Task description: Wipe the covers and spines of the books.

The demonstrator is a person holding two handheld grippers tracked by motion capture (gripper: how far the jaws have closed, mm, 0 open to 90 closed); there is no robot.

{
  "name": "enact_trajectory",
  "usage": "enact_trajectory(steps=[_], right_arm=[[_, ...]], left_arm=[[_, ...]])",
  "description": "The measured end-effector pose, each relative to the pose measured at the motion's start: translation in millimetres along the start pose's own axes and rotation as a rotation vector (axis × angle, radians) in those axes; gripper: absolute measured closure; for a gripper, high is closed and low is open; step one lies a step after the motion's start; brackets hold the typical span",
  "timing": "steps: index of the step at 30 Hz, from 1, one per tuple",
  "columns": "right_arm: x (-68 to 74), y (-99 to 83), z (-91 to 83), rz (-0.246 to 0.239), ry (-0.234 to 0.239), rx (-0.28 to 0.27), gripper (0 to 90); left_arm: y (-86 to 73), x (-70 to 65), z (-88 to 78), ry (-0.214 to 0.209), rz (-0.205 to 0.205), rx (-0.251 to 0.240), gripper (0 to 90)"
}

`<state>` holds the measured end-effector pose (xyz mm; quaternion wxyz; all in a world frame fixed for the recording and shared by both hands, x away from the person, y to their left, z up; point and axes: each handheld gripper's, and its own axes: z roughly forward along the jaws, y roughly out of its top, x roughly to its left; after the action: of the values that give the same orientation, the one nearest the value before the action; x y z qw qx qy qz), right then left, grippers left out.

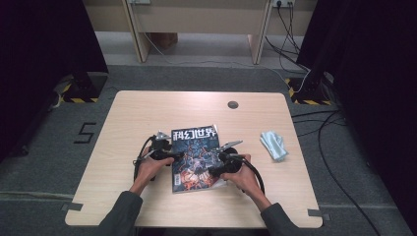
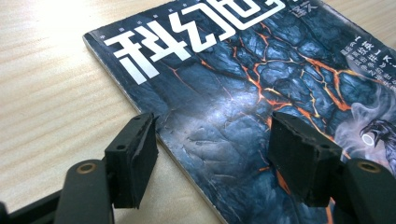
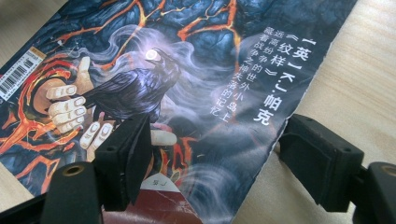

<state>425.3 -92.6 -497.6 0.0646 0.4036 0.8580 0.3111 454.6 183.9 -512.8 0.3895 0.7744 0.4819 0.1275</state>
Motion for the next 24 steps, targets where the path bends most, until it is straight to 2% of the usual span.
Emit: enact_trajectory(steps=[4, 7, 11, 14, 17, 20, 23, 24], right_arm=[[-5.5, -2.5, -1.9, 0.023, 0.022, -0.024, 31.9], [-9.3, -6.3, -6.7, 0.054, 0.047, -0.019, 34.9], [-9.9, -13.2, -11.6, 0.032, 0.061, -0.022, 38.6], [-8.0, -13.7, -11.2, 0.039, 0.071, -0.026, 37.8], [-4.7, -11.3, -9.3, 0.03, 0.051, -0.02, 35.7], [-2.1, -8.4, -6.4, 0.024, 0.045, -0.023, 35.3], [0.3, -6.2, -3.7, 0.021, 0.056, -0.025, 34.8], [-0.6, -5.6, -3.2, 0.021, 0.065, -0.028, 35.3]], left_arm=[[-7.3, -6.2, -9.1, 0.002, 0.005, 0.025, 32.3], [-16.9, -11.8, -19.6, -0.007, 0.011, 0.037, 34.1], [-26.3, -19.8, -28.3, -0.038, 0.032, 0.044, 37.8], [-25.7, -22.3, -27.1, -0.046, 0.042, 0.045, 40.1], [-23.1, -21.9, -25.3, -0.04, 0.045, 0.051, 38.6], [-21.2, -16.2, -22.7, -0.032, 0.031, 0.035, 39.2], [-18.6, -9.3, -20.5, -0.023, 0.013, 0.022, 39.6], [-18.8, -7.6, -20.6, -0.023, -0.007, 0.015, 40.4]])
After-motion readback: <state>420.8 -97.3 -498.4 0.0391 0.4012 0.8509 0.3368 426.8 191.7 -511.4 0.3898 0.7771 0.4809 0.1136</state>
